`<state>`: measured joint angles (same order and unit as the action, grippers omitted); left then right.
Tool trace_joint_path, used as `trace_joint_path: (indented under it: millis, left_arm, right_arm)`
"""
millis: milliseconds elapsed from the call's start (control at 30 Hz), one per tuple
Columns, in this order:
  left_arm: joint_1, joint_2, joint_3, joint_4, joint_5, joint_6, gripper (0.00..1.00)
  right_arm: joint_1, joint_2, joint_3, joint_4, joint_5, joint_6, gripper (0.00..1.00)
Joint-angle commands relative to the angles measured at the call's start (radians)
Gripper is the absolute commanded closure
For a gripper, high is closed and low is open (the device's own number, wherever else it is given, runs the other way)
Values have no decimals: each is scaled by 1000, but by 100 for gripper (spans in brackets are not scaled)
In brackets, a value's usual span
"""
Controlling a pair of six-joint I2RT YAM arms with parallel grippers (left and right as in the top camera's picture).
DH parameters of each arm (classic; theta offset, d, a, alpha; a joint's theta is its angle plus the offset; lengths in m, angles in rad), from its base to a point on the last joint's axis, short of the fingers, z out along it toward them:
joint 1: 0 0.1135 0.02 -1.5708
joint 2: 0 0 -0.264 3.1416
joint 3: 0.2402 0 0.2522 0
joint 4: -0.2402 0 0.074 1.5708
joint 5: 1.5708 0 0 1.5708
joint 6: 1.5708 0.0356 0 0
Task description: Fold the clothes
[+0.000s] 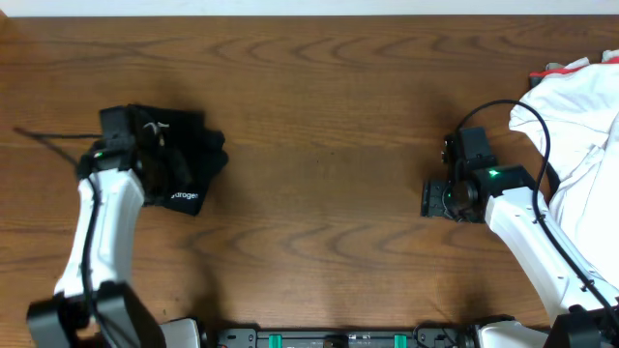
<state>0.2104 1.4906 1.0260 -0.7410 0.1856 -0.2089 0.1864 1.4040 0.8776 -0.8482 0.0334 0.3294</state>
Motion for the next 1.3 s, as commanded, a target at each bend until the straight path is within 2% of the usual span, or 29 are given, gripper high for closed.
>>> trace_joint_path:
  millis: [0,200,533,767,900,1033,1133,1267]
  left_arm:
    - [-10,75,3,42,-101,30,94]
    - [-10,201,3,164,-174,31,94]
    - [-11,396,3,357,-175,34,94]
    - [-11,449,3,478,-171,-175,93]
    - [-11,449,4,540,-171,-230,91]
    - [-11,448,16,534,-169,-237,90]
    - [-11,425,39,465,-168,-210,83]
    - [-11,343,90,335,-169,-97,59]
  right_arm:
    - [-4,-9,5,0,-1,7,30]
    - [-4,-9,5,0,-2,6,30]
    - [-4,-9,5,6,0,7,30]
    - [-4,-9,5,11,-1,7,31]
    - [-4,-9,5,10,-1,7,31]
    - [-4,-9,5,1,-1,7,31]
    - [-4,-9,5,-8,-1,6,31]
    - [-4,-9,5,-4,-2,6,34]
